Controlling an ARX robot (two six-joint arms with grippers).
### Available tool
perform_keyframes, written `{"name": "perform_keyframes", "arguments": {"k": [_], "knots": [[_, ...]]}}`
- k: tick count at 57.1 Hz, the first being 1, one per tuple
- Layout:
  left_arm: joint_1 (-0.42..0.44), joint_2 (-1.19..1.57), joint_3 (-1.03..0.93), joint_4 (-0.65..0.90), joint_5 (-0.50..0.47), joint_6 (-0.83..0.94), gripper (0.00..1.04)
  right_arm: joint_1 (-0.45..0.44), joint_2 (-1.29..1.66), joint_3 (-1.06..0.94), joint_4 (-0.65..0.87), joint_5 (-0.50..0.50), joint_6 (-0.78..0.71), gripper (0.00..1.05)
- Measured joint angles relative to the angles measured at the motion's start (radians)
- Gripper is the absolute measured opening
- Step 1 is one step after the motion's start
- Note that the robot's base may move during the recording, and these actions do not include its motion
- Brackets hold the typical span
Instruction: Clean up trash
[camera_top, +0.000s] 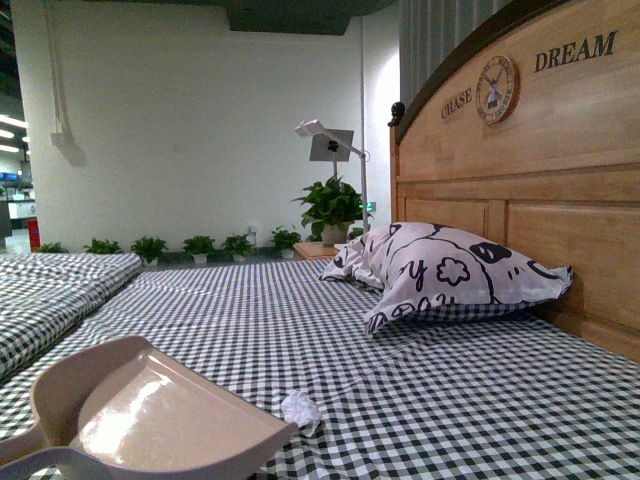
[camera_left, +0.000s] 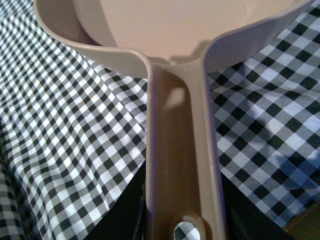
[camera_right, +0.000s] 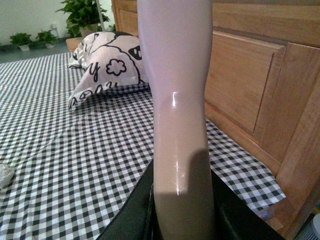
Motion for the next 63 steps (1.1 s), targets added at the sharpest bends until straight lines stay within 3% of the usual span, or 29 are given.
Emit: {"name": "perform_keyframes", "arguments": {"k": [21, 63], "knots": [[-0.037, 0.073, 0.016, -0.023, 0.045, 0.026, 0.27, 0.0, 0.0, 0.0, 0.0, 0.0, 0.0, 0.2], [-0.032, 0.128, 0.056, -0.074, 0.064, 0.03, 0.27, 0.0, 0.0, 0.0, 0.0, 0.0, 0.0, 0.2]]}}
